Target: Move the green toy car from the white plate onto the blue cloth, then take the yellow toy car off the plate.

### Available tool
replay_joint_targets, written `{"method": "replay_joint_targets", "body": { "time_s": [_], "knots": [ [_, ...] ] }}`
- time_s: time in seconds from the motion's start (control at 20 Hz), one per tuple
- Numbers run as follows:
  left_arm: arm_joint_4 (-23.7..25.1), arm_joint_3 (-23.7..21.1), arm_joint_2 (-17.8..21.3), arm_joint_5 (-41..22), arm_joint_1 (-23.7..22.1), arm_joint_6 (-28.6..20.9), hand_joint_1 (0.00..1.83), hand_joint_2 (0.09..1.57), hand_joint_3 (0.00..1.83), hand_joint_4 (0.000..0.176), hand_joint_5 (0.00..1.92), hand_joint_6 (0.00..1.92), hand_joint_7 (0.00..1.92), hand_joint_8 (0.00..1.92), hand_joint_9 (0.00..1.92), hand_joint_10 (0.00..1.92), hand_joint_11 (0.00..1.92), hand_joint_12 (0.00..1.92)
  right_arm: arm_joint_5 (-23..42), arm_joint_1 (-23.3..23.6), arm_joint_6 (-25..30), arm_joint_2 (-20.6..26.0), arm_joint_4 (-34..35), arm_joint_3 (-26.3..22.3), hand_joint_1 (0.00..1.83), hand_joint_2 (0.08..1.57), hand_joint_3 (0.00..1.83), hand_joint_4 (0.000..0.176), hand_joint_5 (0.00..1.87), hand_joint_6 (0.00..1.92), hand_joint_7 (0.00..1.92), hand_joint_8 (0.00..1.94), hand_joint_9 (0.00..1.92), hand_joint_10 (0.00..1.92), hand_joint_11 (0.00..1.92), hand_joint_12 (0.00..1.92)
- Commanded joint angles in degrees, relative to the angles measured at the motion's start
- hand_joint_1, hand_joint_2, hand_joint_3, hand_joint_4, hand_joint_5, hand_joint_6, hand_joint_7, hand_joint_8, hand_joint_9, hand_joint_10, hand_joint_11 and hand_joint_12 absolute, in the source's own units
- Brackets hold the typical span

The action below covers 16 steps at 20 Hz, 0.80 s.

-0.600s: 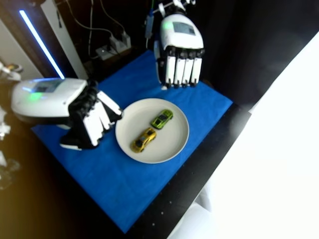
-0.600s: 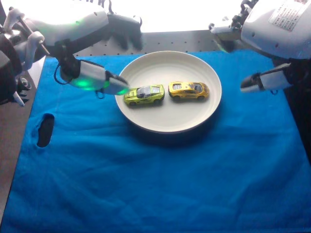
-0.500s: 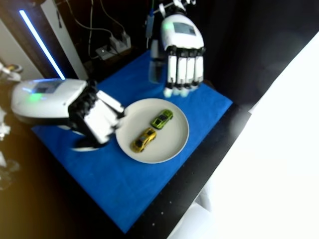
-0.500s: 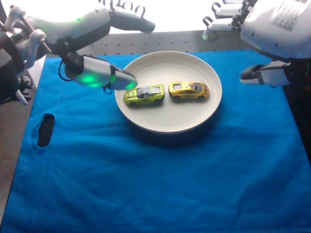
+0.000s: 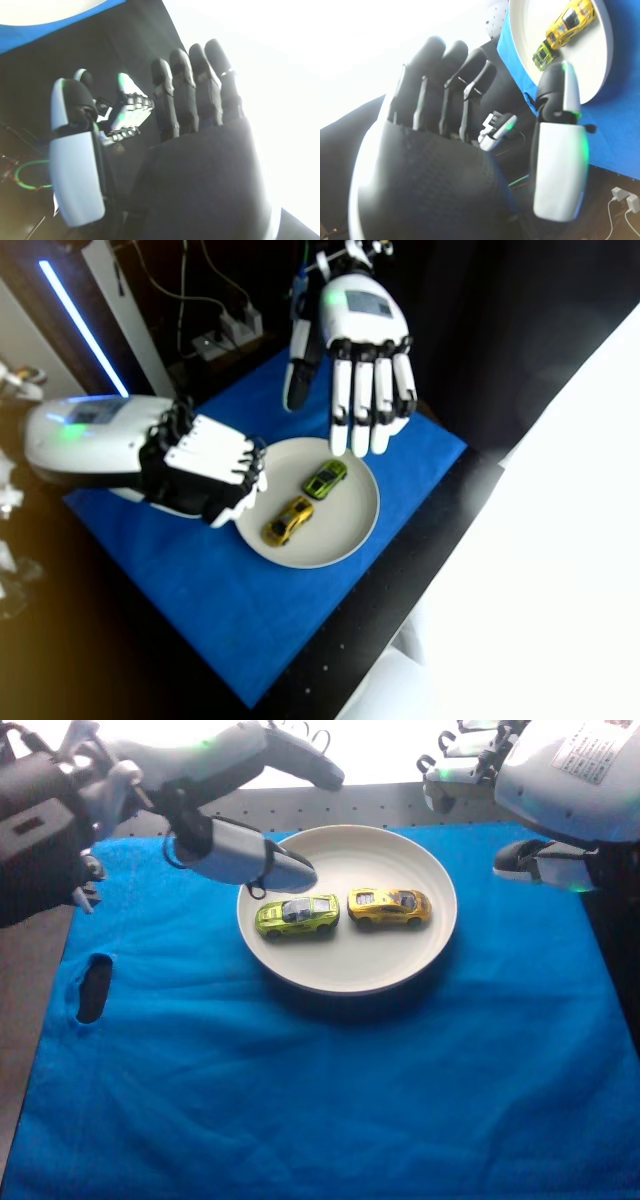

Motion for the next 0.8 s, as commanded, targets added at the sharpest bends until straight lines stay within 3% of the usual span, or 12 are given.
{"method": "replay_joint_targets", "body": {
  "time_s": [0.0, 0.05, 0.15, 0.2, 0.25, 0.3, 0.35, 0.4, 0.55, 0.6, 0.75],
  "knots": [
    [-0.1, 0.6, -0.5, -5.0, -1.3, 0.0, 0.8, 0.98, 0.0, 0.0, 0.63, 0.05, 0.6, 0.02, 0.31, 0.59, 0.0, 1.44, 6.8, 1.0, -0.3, -0.1, 0.3, 0.1, 1.23, 1.02, 0.04, 0.0, 0.45, 0.89, 0.55, 1.05, 0.42, 1.51, 0.32, 1.92],
    [0.5, 1.5, -1.6, -3.7, -2.0, 0.0, 0.82, 0.97, 0.0, 0.0, 0.67, 0.06, 0.64, 0.03, 0.35, 0.54, 0.0, 1.39, 6.8, 1.0, -0.3, -0.1, 0.4, 0.2, 1.24, 1.03, 0.04, 0.0, 0.44, 0.85, 0.54, 1.03, 0.41, 1.51, 0.3, 1.92],
    [0.6, 2.3, -2.5, -2.6, -2.2, 0.0, 0.84, 0.94, 0.0, 0.0, 0.7, 0.07, 0.75, 0.05, 0.47, 0.64, 0.08, 1.56, 6.8, 1.0, -0.3, -0.1, 0.4, 0.3, 1.3, 1.03, 0.02, 0.0, 0.47, 0.75, 0.6, 0.92, 0.44, 1.41, 0.3, 1.92],
    [0.6, 2.4, -2.6, -2.6, -2.2, 0.0, 0.83, 0.94, 0.0, 0.0, 0.72, 0.08, 0.77, 0.06, 0.43, 0.79, 0.02, 1.64, 6.8, 1.0, -0.3, -0.1, 0.4, 0.3, 1.35, 1.03, 0.02, 0.0, 0.47, 0.71, 0.6, 0.9, 0.45, 1.37, 0.28, 1.92],
    [0.7, 2.9, -3.1, -2.0, -2.4, 0.0, 0.87, 0.95, 0.0, 0.0, 0.74, 0.1, 0.8, 0.09, 0.4, 0.99, 0.07, 1.74, 6.8, 1.0, -0.3, -0.1, 0.4, 0.3, 1.38, 1.03, 0.02, 0.0, 0.48, 0.68, 0.61, 0.9, 0.46, 1.34, 0.27, 1.91],
    [0.7, 3.6, -3.8, -1.1, -2.4, 0.0, 0.91, 0.95, 0.0, 0.0, 0.72, 0.16, 0.75, 0.36, 0.42, 1.2, 0.2, 1.82, 6.8, 1.0, -0.3, -0.1, 0.4, 0.4, 1.39, 1.04, 0.02, 0.0, 0.49, 0.65, 0.65, 0.86, 0.51, 1.28, 0.33, 1.87],
    [0.7, 4.2, -4.4, -0.4, -2.5, 0.0, 0.92, 0.95, 0.0, 0.0, 0.72, 0.19, 0.68, 0.53, 0.44, 1.21, 0.24, 1.78, 6.8, 1.0, -0.3, -0.1, 0.4, 0.4, 1.4, 1.05, 0.03, 0.0, 0.5, 0.64, 0.67, 0.86, 0.54, 1.28, 0.35, 1.86],
    [0.7, 4.3, -4.6, -0.2, -2.5, 0.0, 0.94, 0.95, 0.0, 0.0, 0.73, 0.19, 0.67, 0.58, 0.46, 1.15, 0.28, 1.74, 6.8, 1.0, -0.3, -0.1, 0.4, 0.4, 1.41, 1.06, 0.04, 0.0, 0.49, 0.62, 0.67, 0.86, 0.54, 1.26, 0.36, 1.83],
    [0.7, 5.9, -6.3, 1.8, -2.4, 0.0, 0.95, 0.95, 0.0, 0.0, 0.77, 0.15, 0.61, 0.91, 0.47, 1.35, 0.36, 1.86, 6.8, 1.0, -0.3, -0.1, 0.4, 0.4, 1.41, 1.06, 0.03, 0.0, 0.5, 0.61, 0.64, 0.86, 0.52, 1.28, 0.35, 1.86],
    [0.7, 6.4, -6.9, 2.5, -2.4, 0.0, 0.97, 0.94, 0.0, 0.0, 0.77, 0.13, 0.66, 1.28, 0.62, 1.57, 0.59, 1.91, 6.8, 1.0, -0.3, -0.1, 0.4, 0.4, 1.42, 1.06, 0.04, 0.0, 0.52, 0.59, 0.65, 0.87, 0.53, 1.28, 0.36, 1.84],
    [0.7, 7.5, -8.2, 3.8, -1.7, 0.0, 0.95, 0.93, 0.0, 0.0, 0.78, 0.09, 0.72, 1.59, 0.77, 1.74, 0.83, 1.92, 6.8, 1.0, -0.3, -0.1, 0.4, 0.4, 1.38, 1.09, 0.05, 0.0, 0.51, 0.56, 0.62, 0.85, 0.49, 1.3, 0.32, 1.87]
  ]
}}
